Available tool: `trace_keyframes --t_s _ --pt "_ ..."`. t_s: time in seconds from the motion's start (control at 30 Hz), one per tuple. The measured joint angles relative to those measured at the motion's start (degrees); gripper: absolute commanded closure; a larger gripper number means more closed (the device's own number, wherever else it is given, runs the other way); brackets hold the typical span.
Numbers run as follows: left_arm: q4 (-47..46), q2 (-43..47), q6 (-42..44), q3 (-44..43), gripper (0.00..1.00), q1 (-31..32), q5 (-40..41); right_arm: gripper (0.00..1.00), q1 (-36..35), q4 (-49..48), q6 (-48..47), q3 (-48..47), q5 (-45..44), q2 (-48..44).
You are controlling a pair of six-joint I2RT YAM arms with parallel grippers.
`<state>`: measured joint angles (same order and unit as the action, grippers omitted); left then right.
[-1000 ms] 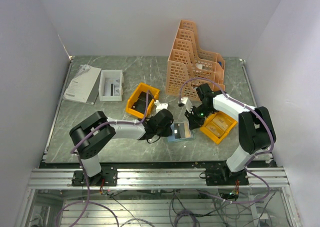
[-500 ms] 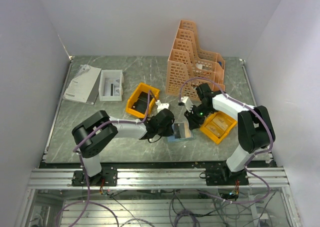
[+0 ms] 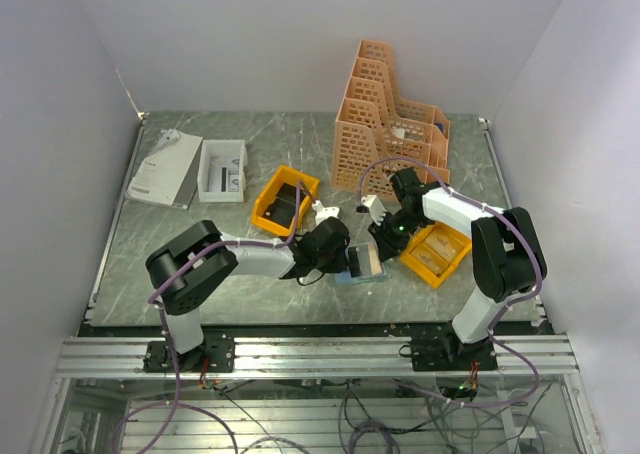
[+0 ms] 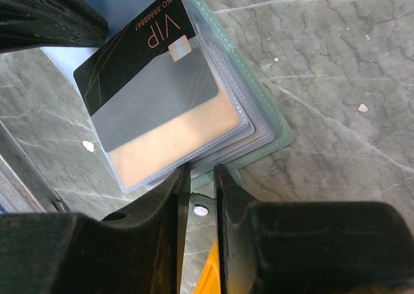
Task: Put the credit cards into the card holder
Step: Insert the credit card into the card holder.
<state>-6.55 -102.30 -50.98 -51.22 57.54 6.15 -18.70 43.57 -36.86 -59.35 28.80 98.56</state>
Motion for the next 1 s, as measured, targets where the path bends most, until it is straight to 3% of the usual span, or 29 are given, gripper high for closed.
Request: trace_keyframes --t_s 0.73,1.0 --pt "-0.44 -1.51 -0.44 -1.64 0.93 0.28 -1.01 0.77 4.02 -0.85 1.05 0.00 0.39 -3.98" --pt "-1.31 -1.99 -0.50 -1.88 0.93 0.33 -1.55 0.86 4.00 -0.87 2.21 0.00 -0.52 -1.27"
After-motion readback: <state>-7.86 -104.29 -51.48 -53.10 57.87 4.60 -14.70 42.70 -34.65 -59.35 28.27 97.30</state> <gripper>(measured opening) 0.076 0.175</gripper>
